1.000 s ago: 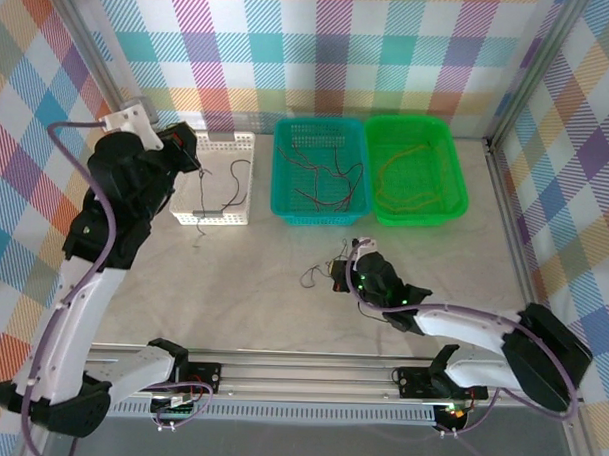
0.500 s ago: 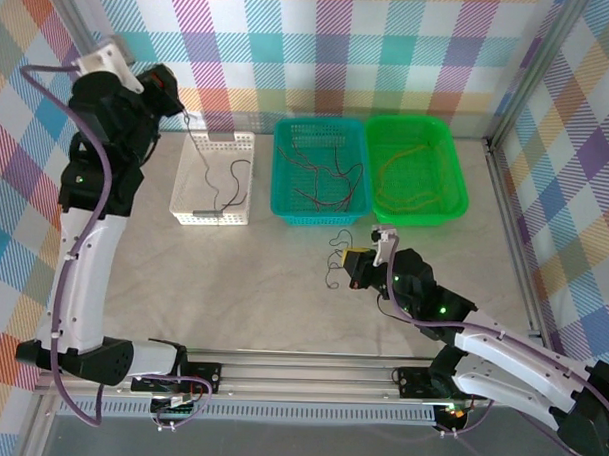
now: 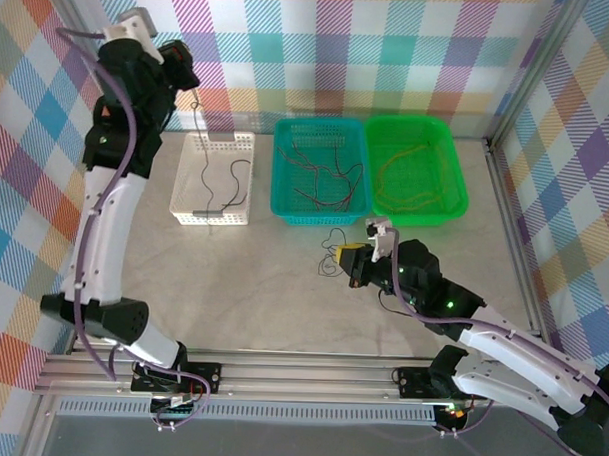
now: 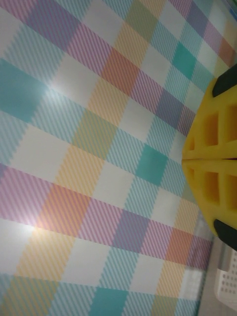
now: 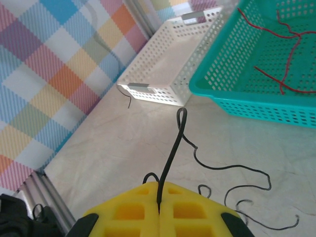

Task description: Untangle the cables

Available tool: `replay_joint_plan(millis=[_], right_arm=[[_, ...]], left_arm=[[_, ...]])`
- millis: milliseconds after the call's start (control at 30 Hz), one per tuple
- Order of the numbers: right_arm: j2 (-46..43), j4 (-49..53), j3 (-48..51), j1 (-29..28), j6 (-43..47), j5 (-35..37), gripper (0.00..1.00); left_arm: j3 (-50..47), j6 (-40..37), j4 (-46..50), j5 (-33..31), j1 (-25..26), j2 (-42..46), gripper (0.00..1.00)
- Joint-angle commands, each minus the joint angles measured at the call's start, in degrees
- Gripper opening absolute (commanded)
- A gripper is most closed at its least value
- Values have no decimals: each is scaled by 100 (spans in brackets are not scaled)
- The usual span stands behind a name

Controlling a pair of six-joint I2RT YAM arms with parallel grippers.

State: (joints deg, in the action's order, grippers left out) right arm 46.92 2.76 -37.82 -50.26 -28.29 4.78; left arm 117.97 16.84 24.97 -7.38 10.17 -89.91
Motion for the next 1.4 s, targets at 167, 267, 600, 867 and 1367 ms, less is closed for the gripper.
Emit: replay_joint_plan(millis=[167,267,600,867,1367], right_arm=[[37,392,-766,-72,395,-774,0],[29,442,-867,-98,465,-869,0],[186,377,-1064,-98,530,-1077,0],[229,313,-1102,-98,479,-1197,0],[496,402,-1553,-107,686,-1285,0]], left_arm=[[250,-68,-374,204,-208,-823,0],[467,9,-374,274,-296,-891,0],[896,58,-424,440,-323,-598,0],[901,-5,-482,388,-318,-818,0],[-1441,272,-1482,153,-352,-543,0]])
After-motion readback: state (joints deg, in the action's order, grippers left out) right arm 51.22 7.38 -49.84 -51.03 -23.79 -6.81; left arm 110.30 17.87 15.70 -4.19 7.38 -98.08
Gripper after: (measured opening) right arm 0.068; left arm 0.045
